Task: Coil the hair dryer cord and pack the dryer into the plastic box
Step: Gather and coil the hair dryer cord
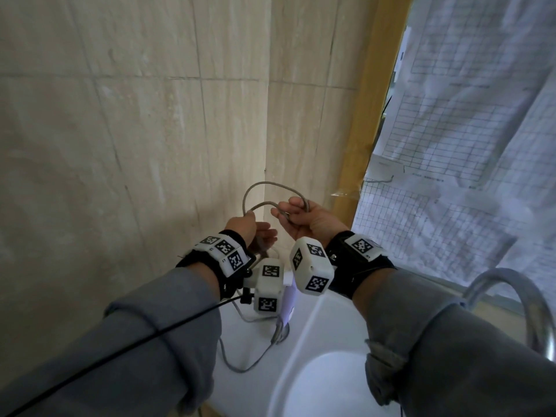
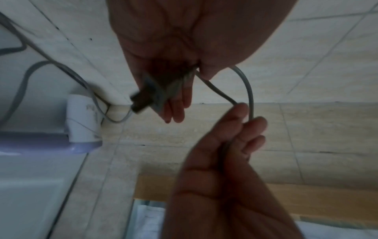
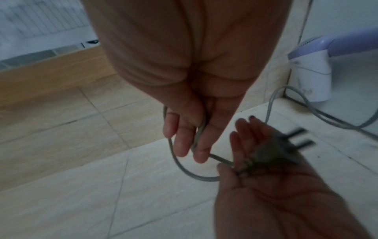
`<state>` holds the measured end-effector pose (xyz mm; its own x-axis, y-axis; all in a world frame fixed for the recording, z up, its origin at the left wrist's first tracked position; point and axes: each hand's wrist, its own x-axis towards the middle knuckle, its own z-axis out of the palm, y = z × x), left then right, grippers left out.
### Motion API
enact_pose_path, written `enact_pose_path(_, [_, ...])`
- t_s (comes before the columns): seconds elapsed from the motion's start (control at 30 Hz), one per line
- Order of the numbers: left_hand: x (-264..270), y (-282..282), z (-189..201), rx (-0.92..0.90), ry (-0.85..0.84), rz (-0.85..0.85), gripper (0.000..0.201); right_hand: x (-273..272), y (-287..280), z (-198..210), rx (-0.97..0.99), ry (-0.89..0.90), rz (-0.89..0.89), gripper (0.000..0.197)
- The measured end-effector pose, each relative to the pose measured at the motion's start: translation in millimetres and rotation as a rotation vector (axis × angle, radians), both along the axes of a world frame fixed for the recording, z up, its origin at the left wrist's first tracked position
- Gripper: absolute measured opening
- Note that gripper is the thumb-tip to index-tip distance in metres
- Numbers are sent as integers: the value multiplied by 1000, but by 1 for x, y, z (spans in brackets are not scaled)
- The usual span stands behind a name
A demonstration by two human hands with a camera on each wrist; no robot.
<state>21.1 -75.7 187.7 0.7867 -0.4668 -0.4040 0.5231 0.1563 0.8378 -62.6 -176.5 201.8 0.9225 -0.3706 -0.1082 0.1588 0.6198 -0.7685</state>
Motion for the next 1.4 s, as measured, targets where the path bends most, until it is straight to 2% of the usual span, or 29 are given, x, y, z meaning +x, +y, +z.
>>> enact_pose_path(0.17, [7,0,13,-194,123,-74,38,-5,4,-3,-303,181,157,39])
enact_pose_path(0.27, [15,4,11,-233,55,-75,35,-6,-4,-3,-377,229,135,37])
enact_pose_path(0.33, [16,11,13,-193,-42,-159,31,-3,-11,-6,-457,270,70,47])
enact_pose_path(0.4, [16,18,20,-165,-110,-280,27,1,-17,-12,-638,326,25,65])
enact_pose_path(0.5, [12,28,35,-97,-196,-502,26,11,-17,-17,-978,380,78,88])
enact_pose_path(0.57, [7,34,44,-14,-249,-621,28,21,-12,-19,-1077,333,141,94])
enact_pose_path(0.63, [3,39,51,45,-256,-684,31,33,-8,-23,-1081,274,177,79])
enact_pose_path(0.7, [3,45,55,76,-254,-683,31,45,-8,-29,-1145,322,172,40])
enact_pose_path(0.77, [7,51,58,112,-265,-613,32,44,-13,-30,-1270,441,178,3])
enact_pose_path(0.83, [16,58,58,135,-267,-534,38,36,-21,-32,-1222,497,169,21])
enact_pose_path(0.93, [28,63,49,261,-317,-414,49,24,-32,-30,-897,533,87,28])
enact_pose_path(1.07, [28,52,32,450,-444,-255,48,22,-29,-10,-366,331,-54,28])
enact_pose_path(1.17, [24,38,25,489,-468,-161,46,21,-10,12,-149,196,-36,26])
enact_pose_path(1.23, [23,31,26,428,-453,-72,45,18,3,23,-161,165,-34,23])
enact_pose_path(1.4, [19,25,36,141,-370,49,35,9,17,31,-461,237,-68,12])
